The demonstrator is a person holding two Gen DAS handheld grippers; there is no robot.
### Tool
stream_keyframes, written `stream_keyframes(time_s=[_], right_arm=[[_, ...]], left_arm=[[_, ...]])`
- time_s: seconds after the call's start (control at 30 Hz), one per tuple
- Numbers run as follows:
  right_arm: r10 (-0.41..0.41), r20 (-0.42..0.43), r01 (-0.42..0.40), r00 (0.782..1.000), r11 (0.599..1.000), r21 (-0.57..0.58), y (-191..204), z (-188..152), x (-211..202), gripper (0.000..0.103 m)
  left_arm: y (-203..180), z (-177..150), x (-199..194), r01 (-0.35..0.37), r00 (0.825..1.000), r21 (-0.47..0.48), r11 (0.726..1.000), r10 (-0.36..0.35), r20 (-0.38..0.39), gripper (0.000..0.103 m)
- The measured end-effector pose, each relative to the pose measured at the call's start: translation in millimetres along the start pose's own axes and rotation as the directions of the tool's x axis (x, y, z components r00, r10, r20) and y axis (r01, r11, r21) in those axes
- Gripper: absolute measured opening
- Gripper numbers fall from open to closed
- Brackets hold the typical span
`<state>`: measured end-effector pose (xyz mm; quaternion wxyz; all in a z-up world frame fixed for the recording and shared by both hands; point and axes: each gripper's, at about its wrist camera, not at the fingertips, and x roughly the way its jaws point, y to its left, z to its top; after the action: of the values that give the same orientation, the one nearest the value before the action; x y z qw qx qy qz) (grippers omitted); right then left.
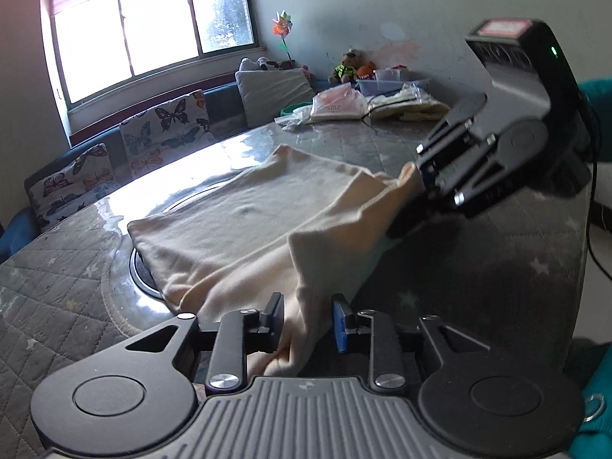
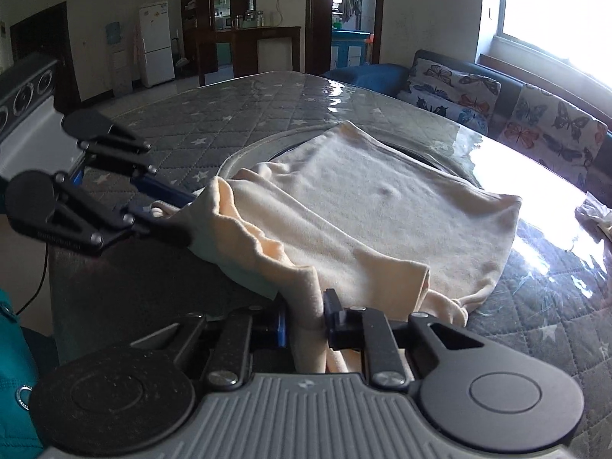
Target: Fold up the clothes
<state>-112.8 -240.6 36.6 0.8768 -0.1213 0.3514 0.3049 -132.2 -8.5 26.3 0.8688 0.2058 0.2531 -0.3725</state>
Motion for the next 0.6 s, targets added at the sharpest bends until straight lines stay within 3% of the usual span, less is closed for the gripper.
stream_keyframes(time_s=[0.07,0.2,0.37,0.6], right_arm=[[-0.004,0.001,0.004,1.0,1.0,-0.004,1,2,-1,0.017],[-0.019,0.003,0.019,1.0,1.0,-0.015,3,1,-1,0.017],[-0.048,0.013,0.048,0.999,0.997,-0.055,12,-5,-2,0.017],[-0.062,0.05,0.066,0.997,0.995,-0.078,22,-7,-11,0.011]], left_arm=[[-3,-4,0,-0.033,0.999,0.039,0.999,0.033,0.001,0.043],[-4,-10,2,-0.059,0.998,0.087,0.994,0.06,-0.008,0.043],[4,-12,7,-0.057,0.998,0.085,0.995,0.059,-0.021,0.017],[13,-2,-9,-0.042,0.999,0.032,0.999,0.042,0.018,0.011]])
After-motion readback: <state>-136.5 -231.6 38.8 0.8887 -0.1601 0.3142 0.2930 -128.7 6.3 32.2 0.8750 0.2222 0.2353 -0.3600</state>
